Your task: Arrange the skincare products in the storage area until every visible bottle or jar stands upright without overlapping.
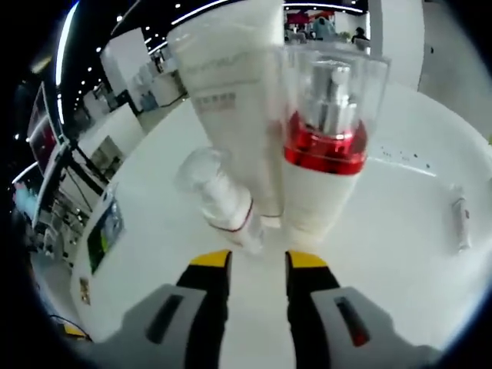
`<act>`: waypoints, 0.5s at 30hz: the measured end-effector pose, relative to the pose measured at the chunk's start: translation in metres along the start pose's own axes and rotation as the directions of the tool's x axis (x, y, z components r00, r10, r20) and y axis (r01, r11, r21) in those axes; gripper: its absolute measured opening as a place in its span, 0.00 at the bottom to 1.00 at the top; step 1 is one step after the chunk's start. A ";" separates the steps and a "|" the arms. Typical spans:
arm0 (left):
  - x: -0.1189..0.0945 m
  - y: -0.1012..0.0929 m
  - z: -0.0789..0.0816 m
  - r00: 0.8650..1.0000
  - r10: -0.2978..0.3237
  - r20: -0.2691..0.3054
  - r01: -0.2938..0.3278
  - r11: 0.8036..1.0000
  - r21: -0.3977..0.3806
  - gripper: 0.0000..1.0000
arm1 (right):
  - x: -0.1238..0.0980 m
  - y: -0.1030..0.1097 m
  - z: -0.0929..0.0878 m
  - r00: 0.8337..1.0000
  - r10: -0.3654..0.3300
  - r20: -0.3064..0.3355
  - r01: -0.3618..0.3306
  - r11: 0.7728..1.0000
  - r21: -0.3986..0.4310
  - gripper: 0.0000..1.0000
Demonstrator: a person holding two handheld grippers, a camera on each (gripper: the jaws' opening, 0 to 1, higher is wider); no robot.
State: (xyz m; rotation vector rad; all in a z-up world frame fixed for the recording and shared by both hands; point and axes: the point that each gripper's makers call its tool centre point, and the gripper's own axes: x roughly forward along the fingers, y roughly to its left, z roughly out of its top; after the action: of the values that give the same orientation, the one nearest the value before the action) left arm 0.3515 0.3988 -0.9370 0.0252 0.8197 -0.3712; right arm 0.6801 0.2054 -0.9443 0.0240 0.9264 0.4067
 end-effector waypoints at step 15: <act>-0.001 0.002 0.000 1.000 0.009 0.000 -0.009 1.000 -0.004 0.24 | -0.062 -0.102 -0.038 0.980 -0.177 0.091 0.179 0.984 -0.019 0.30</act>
State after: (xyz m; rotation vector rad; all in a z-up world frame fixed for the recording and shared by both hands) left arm 0.3517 0.4009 -0.9369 0.0250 0.8197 -0.3608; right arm 0.6505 0.0838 -0.9390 -0.0647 0.8271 0.2500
